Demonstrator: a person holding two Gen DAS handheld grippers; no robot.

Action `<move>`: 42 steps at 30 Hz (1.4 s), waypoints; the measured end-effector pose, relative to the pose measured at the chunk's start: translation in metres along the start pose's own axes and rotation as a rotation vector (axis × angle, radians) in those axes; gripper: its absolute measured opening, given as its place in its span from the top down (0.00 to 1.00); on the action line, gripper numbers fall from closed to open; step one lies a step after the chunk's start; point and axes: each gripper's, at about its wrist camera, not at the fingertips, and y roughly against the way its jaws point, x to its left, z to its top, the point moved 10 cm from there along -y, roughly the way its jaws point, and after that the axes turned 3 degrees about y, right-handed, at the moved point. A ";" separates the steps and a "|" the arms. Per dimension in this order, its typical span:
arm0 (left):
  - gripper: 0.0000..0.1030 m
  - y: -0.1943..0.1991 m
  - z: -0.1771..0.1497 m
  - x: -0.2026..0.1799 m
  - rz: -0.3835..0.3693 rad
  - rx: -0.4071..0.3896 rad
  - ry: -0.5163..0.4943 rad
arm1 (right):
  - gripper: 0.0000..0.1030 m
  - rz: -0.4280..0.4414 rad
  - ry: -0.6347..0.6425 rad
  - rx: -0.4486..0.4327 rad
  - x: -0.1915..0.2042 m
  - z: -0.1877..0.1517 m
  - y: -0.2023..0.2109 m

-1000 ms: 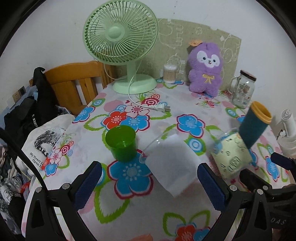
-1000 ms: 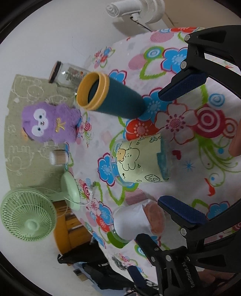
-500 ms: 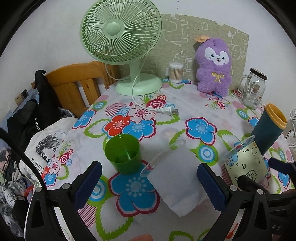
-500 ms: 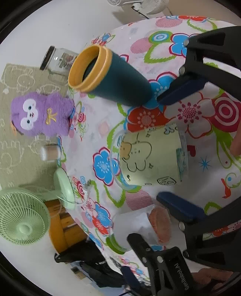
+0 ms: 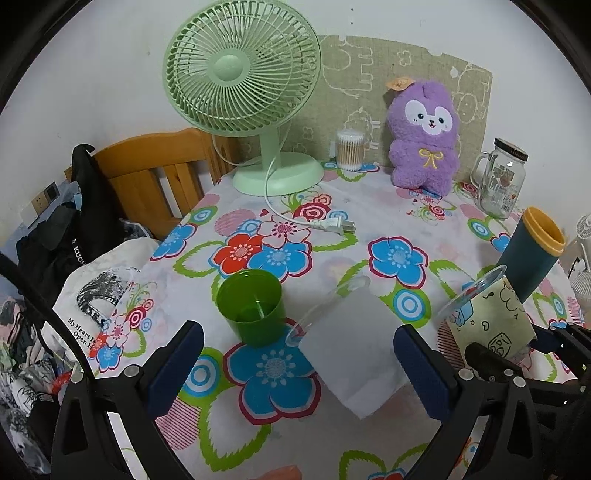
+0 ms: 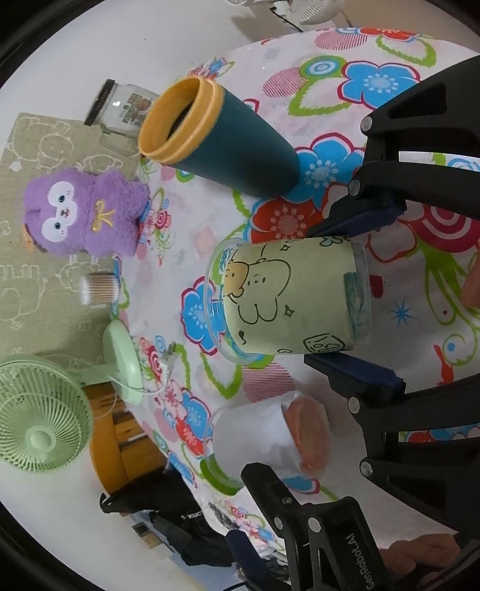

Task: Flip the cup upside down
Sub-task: 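Close the right tool fingers around the pale green paper cup, then lift the pale green cup off the table with the right tool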

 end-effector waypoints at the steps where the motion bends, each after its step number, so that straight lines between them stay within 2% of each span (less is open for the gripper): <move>1: 0.00 0.003 0.000 0.000 -0.001 -0.004 0.000 | 0.40 -0.003 0.001 -0.008 0.000 0.001 0.004; 12: 0.00 0.052 -0.005 0.000 -0.039 -0.055 0.011 | 0.40 -0.039 0.020 -0.100 0.006 -0.007 0.062; 20: 0.00 0.086 -0.027 -0.003 -0.083 -0.061 0.019 | 0.40 -0.044 0.019 -0.139 0.014 -0.034 0.105; 31: 0.00 0.115 -0.062 -0.005 -0.108 -0.046 0.008 | 0.40 -0.028 0.002 -0.108 0.025 -0.090 0.138; 42: 0.00 0.124 -0.109 -0.020 -0.134 0.003 -0.046 | 0.40 -0.043 -0.028 -0.004 0.027 -0.157 0.146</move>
